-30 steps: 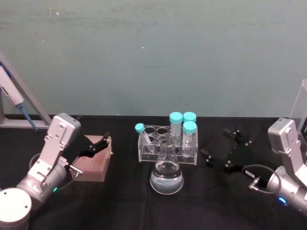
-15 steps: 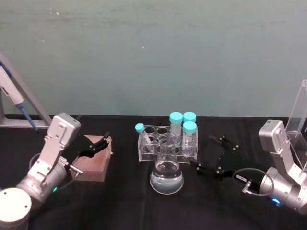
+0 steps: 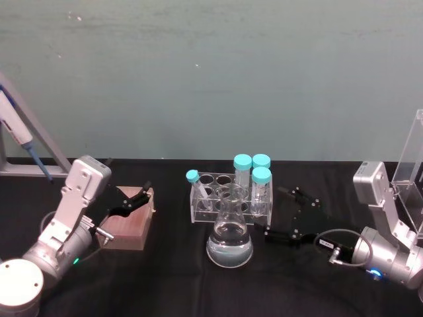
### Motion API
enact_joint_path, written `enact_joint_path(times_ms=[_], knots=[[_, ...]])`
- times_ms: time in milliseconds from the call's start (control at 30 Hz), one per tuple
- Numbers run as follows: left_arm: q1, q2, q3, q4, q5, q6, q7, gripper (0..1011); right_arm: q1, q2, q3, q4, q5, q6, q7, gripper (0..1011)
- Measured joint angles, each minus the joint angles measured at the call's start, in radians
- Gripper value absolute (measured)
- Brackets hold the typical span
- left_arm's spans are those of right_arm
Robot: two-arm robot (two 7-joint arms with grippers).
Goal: Place the experimental apparatus aside using one hand.
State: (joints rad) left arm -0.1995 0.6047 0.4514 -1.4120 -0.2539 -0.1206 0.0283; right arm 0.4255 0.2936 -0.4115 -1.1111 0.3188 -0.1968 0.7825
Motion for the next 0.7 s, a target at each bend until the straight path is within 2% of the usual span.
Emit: enact_joint_path(times_ms=[700], knots=[[0.0,0.0,0.0,0.0,0.0,0.0,0.0,1000,0.09,-0.017,-0.071,0.106,0.049,-0.028,0.071,1003]])
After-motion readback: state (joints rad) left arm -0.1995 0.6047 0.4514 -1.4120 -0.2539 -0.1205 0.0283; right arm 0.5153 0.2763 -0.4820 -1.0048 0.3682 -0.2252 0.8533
